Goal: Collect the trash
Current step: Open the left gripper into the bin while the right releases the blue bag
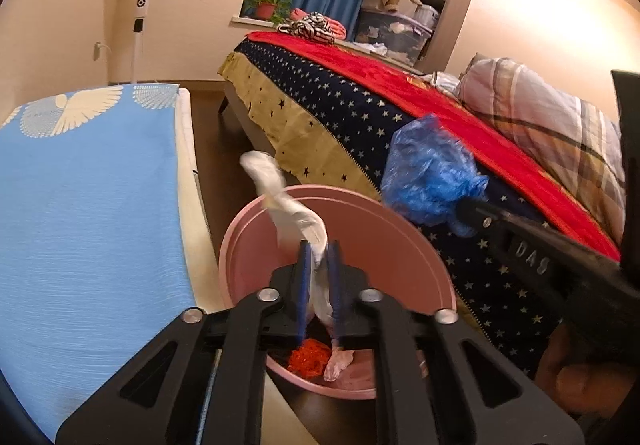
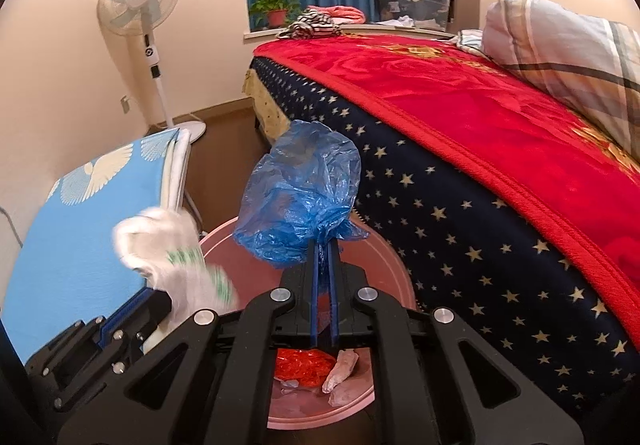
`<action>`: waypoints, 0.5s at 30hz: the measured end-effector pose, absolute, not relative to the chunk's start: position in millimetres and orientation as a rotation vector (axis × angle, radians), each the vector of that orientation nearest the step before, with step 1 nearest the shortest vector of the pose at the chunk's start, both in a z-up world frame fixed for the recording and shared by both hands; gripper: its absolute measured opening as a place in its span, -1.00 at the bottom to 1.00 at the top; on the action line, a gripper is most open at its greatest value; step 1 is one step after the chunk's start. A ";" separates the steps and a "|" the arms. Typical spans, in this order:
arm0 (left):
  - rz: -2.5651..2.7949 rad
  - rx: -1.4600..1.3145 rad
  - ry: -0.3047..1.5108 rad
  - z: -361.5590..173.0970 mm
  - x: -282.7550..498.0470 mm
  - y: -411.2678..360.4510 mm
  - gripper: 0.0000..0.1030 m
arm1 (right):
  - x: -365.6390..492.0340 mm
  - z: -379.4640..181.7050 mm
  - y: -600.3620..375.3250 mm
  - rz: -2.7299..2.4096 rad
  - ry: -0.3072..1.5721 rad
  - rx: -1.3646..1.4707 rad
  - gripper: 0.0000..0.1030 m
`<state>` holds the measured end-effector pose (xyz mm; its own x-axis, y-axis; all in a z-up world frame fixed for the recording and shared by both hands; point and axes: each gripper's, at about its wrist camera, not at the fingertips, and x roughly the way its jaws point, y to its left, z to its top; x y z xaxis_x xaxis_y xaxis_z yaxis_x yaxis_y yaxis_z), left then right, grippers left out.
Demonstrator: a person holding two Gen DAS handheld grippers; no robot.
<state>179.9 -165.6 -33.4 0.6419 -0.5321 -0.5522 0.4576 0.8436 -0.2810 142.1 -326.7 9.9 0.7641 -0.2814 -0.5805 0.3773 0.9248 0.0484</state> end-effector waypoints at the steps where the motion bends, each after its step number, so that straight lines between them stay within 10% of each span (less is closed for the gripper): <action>1: -0.561 -0.119 0.666 -33.1 179.5 -164.6 -0.48 | 140.4 11.1 -328.1 -0.365 0.598 0.170 -0.75; 6: -0.522 -0.139 0.642 -22.3 174.8 -148.7 -0.30 | 128.6 24.1 -324.1 -0.363 0.557 0.159 0.05; 15: -0.408 -0.130 0.570 7.2 150.1 -115.0 0.29 | 99.4 48.5 -306.8 -0.299 0.506 0.127 0.24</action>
